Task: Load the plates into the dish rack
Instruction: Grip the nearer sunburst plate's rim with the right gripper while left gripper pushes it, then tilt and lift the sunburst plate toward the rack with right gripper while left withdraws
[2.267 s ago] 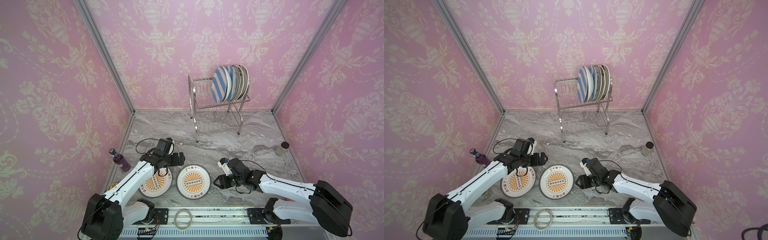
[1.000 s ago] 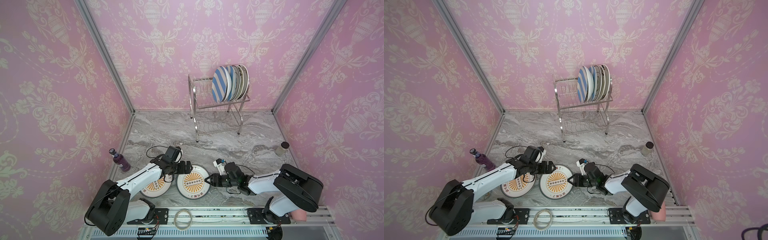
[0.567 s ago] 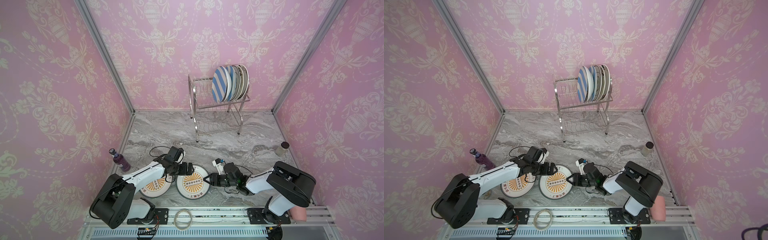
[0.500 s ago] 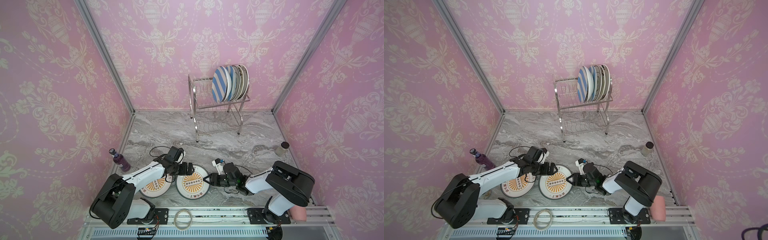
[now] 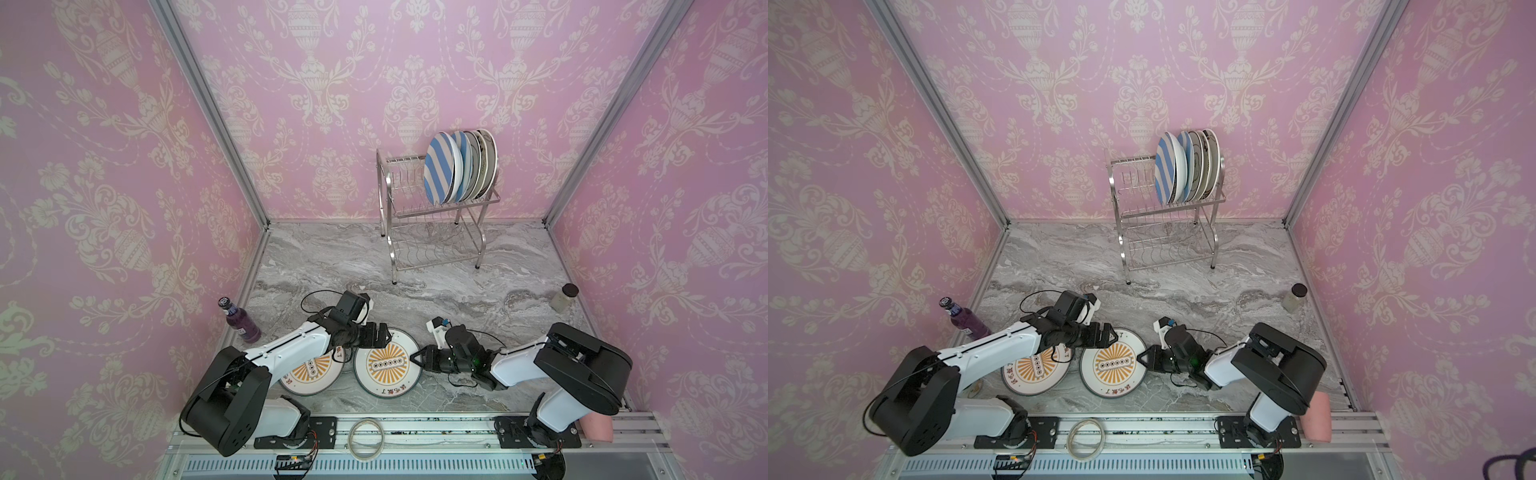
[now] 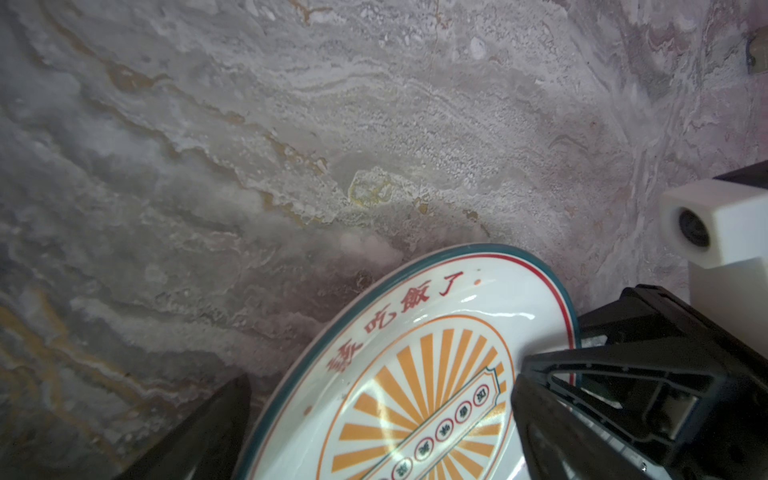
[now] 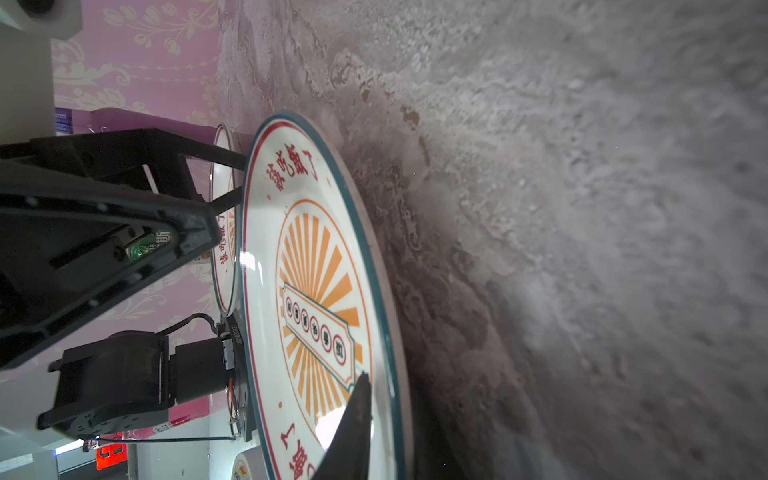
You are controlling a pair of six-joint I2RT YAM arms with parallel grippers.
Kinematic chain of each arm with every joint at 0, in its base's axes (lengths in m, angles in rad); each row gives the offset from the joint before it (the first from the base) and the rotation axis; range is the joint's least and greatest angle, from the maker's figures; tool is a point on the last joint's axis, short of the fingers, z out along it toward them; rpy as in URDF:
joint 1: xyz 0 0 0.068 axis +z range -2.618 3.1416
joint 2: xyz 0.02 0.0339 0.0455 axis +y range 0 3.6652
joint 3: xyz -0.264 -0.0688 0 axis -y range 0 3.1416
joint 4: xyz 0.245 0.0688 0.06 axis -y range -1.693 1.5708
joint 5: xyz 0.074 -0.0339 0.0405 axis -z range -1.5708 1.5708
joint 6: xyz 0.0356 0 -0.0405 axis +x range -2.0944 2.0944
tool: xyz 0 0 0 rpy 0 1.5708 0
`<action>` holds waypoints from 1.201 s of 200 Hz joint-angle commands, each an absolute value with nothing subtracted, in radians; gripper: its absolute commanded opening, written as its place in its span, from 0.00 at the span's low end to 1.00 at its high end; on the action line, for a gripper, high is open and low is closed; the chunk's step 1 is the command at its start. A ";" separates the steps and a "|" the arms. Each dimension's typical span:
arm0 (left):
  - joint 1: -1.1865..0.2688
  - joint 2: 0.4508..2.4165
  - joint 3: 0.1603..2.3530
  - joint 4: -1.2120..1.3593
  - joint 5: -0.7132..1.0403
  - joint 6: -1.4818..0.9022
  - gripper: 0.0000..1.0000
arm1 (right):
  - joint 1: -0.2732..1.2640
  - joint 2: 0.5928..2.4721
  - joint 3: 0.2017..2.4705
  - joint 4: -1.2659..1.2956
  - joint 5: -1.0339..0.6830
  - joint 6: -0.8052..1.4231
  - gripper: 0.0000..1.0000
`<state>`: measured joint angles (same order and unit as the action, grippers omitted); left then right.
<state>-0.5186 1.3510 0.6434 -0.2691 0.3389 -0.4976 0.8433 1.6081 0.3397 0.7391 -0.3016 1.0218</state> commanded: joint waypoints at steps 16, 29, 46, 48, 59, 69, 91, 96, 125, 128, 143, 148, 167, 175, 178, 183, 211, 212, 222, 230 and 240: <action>-0.529 1.363 0.690 -0.252 0.361 -0.447 0.99 | 0.849 1.522 0.377 0.598 -0.202 0.987 0.09; -0.529 1.357 0.690 -0.239 0.352 -0.438 0.99 | 0.850 1.494 0.383 0.568 -0.177 0.983 0.07; -0.529 1.356 0.718 -0.252 0.337 -0.417 0.99 | 0.849 1.454 0.396 0.512 -0.142 0.972 0.04; -0.530 1.355 0.723 -0.255 0.334 -0.414 0.99 | 0.850 1.448 0.396 0.504 -0.136 0.971 0.04; -0.529 1.356 0.764 -0.274 0.313 -0.398 0.99 | 0.849 1.417 0.410 0.441 -0.110 0.954 0.02; -0.529 1.350 0.787 -0.297 0.262 -0.388 0.99 | 0.850 1.383 0.430 0.366 -0.082 0.930 0.00; -0.524 1.315 0.814 -0.311 0.142 -0.377 0.99 | 0.848 1.295 0.481 0.166 -0.004 0.867 0.00; -0.521 1.303 0.817 -0.304 0.119 -0.371 0.99 | 0.849 1.274 0.496 0.117 0.018 0.853 0.00; -0.481 1.264 0.860 -0.286 0.071 -0.343 0.99 | 0.844 1.151 0.608 -0.165 0.147 0.761 0.00; -0.476 1.263 0.866 -0.284 0.071 -0.342 0.99 | 0.843 1.141 0.621 -0.192 0.163 0.753 0.00; -0.453 1.259 0.894 -0.279 0.072 -0.327 0.99 | 0.834 1.105 0.699 -0.299 0.208 0.700 0.00; -0.448 1.259 0.902 -0.277 0.068 -0.321 0.99 | 0.831 1.097 0.722 -0.332 0.224 0.675 0.00; -0.437 1.255 0.921 -0.258 0.046 -0.294 0.99 | 0.827 1.090 0.846 -0.457 0.297 0.604 0.00; -0.433 1.252 0.922 -0.245 0.027 -0.290 0.99 | 0.827 1.094 0.902 -0.503 0.330 0.554 0.00; -0.431 1.251 0.920 -0.239 0.021 -0.289 0.99 | 0.826 1.095 0.922 -0.515 0.338 0.541 0.00; -0.428 1.249 0.919 -0.227 0.017 -0.289 0.99 | 0.825 1.098 0.954 -0.533 0.347 0.519 0.00; -0.409 1.263 0.914 -0.153 0.017 -0.300 0.99 | 0.820 1.129 1.133 -0.604 0.396 0.422 0.00; -0.408 1.264 0.914 -0.152 0.019 -0.300 0.99 | 0.821 1.131 1.139 -0.607 0.397 0.418 0.00; -0.403 1.276 0.924 -0.144 0.035 -0.299 0.99 | 0.820 1.148 1.225 -0.630 0.410 0.391 0.00; -0.399 1.283 0.934 -0.144 0.044 -0.294 0.99 | 0.818 1.164 1.281 -0.644 0.420 0.366 0.00; -0.396 1.283 0.940 -0.145 0.041 -0.287 0.99 | 0.818 1.188 1.345 -0.658 0.436 0.334 0.00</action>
